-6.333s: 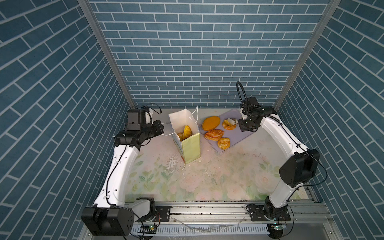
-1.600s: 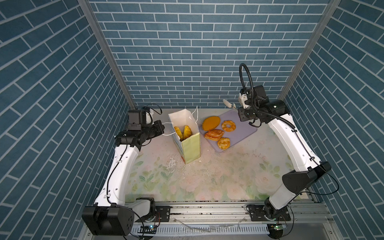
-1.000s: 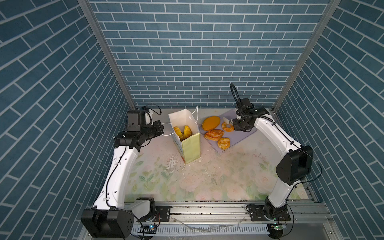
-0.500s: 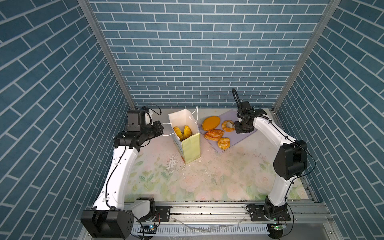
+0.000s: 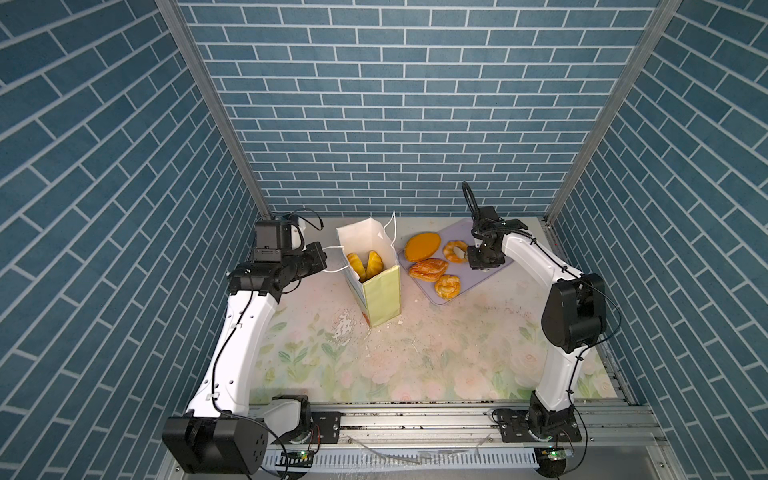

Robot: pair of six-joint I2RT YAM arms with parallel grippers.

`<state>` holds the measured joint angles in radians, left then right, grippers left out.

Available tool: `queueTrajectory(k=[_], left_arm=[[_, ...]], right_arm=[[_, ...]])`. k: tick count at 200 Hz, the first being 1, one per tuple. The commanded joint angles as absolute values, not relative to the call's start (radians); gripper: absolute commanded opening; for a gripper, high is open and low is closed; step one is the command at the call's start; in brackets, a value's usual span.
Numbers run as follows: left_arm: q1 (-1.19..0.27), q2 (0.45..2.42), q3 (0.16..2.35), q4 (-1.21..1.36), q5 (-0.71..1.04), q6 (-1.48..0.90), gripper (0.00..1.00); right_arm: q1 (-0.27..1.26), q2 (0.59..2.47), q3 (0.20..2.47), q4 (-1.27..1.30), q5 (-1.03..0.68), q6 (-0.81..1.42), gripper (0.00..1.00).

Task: Place the fake bread into the paper bag
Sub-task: 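Lower the open tongs around the ring-shaped braided bread, then pinch the ring bread with the tongs and lift it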

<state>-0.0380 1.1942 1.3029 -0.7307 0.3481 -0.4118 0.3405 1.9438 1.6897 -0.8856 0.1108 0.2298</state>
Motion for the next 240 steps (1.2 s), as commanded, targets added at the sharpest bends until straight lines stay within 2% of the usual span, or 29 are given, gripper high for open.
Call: queueTrajectory(k=[1, 53, 103, 147, 196, 240], left_arm=[[-0.042, 1.199, 1.325, -0.743, 0.335, -0.403, 0.08], [-0.042, 1.200, 1.320, -0.738, 0.335, -0.405, 0.08], [-0.041, 1.196, 1.319, -0.734, 0.341, -0.408, 0.08], [-0.042, 1.192, 1.303, -0.721, 0.354, -0.408, 0.08], [-0.041, 1.180, 1.282, -0.695, 0.379, -0.417, 0.09], [-0.041, 1.184, 1.266, -0.664, 0.396, -0.423, 0.09]], right_arm=[[0.322, 1.966, 1.716, -0.886, 0.100, 0.239, 0.41], [0.318, 2.000, 1.739, -0.908, 0.038, 0.220, 0.33], [0.318, 1.931, 1.726, -0.887, 0.019, 0.241, 0.23], [0.318, 1.816, 1.710, -0.918, 0.016, 0.242, 0.18], [0.319, 1.595, 1.610, -0.897, -0.041, 0.293, 0.16], [0.329, 1.485, 1.657, -0.957, -0.060, 0.296, 0.16]])
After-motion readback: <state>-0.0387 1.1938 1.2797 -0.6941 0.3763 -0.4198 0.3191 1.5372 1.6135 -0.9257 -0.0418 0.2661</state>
